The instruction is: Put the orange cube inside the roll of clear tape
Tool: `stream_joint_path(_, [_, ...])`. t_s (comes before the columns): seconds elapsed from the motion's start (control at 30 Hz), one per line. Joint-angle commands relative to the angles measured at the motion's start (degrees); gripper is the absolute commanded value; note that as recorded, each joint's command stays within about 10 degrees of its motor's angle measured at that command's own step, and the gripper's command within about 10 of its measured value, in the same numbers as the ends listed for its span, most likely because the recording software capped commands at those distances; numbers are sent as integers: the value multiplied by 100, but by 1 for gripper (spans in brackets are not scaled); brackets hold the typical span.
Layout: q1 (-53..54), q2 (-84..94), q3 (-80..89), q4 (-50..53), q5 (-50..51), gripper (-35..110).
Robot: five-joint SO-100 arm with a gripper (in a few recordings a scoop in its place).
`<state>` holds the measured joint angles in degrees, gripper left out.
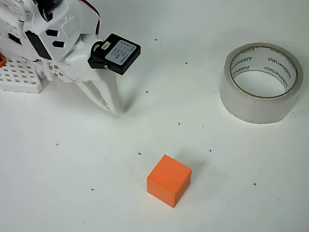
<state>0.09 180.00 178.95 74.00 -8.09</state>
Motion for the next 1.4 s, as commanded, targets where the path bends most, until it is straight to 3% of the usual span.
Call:
stream_joint_path(0.0, [70,914,-1000,-1000,-158,0])
stream_joint_path(0.1, [79,914,-1149,-1556,-158,0])
stream_joint_path(1.07, [70,914,-1459,-1582,114,0])
stream_joint_path(1.37, [-149,-1650,-2854,-1960,9,0])
